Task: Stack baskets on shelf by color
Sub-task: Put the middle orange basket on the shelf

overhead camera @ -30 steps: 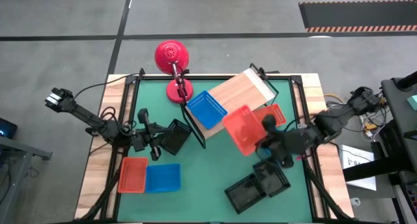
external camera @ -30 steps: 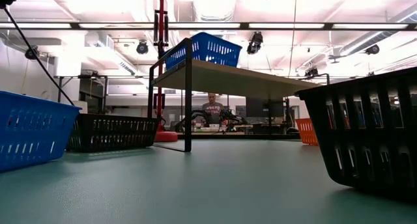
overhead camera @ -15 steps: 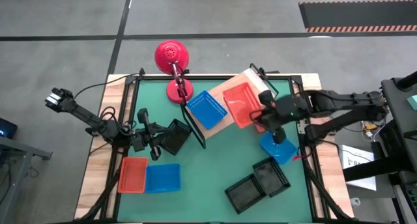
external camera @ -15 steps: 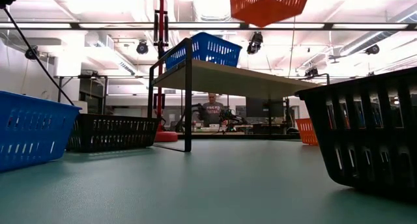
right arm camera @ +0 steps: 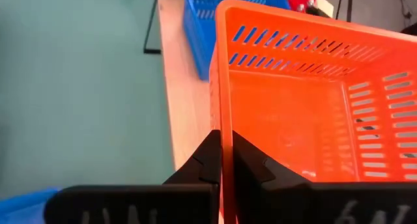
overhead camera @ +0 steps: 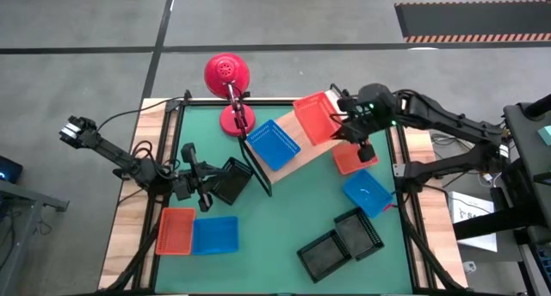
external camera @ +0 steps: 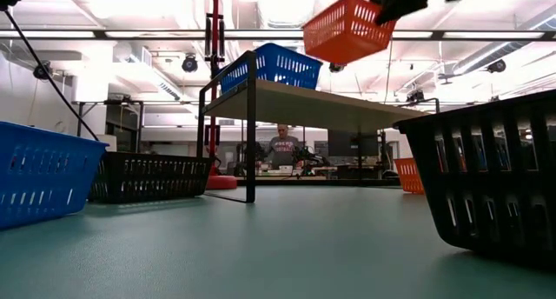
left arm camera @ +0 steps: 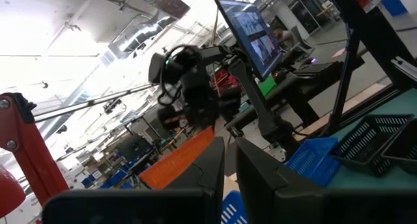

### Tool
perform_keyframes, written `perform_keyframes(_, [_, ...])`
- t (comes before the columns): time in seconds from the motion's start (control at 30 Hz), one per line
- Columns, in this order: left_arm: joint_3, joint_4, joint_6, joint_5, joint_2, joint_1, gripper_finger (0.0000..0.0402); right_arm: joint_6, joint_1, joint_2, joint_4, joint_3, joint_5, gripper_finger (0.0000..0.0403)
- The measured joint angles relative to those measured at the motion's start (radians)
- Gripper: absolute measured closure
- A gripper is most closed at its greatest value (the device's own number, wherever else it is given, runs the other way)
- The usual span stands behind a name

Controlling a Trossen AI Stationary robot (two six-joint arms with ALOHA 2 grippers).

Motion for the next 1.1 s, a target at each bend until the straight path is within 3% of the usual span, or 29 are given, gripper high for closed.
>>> perform_keyframes(0.23, [0.001, 0.001, 0.000, 0.000, 0.000, 0.000, 0.0380, -0.086, -0.086, 0.114, 0.008, 0.000, -0.046, 0.0394])
perform_keyframes(0.5, [0.001, -0.002, 0.000, 0.000, 0.000, 0.000, 0.0380, -0.129, -0.099, 0.223, 0.008, 0.000, -0.092, 0.0394])
perform_keyframes(0.73, [0.001, -0.002, -0.002, 0.000, 0.000, 0.000, 0.0380, -0.125, -0.094, 0.239, 0.007, 0.000, -0.167, 0.0394])
perform_keyframes(1.1, [0.001, -0.002, -0.003, 0.000, 0.001, 0.000, 0.0380, -0.091, -0.034, 0.220, -0.017, 0.000, -0.165, 0.0394])
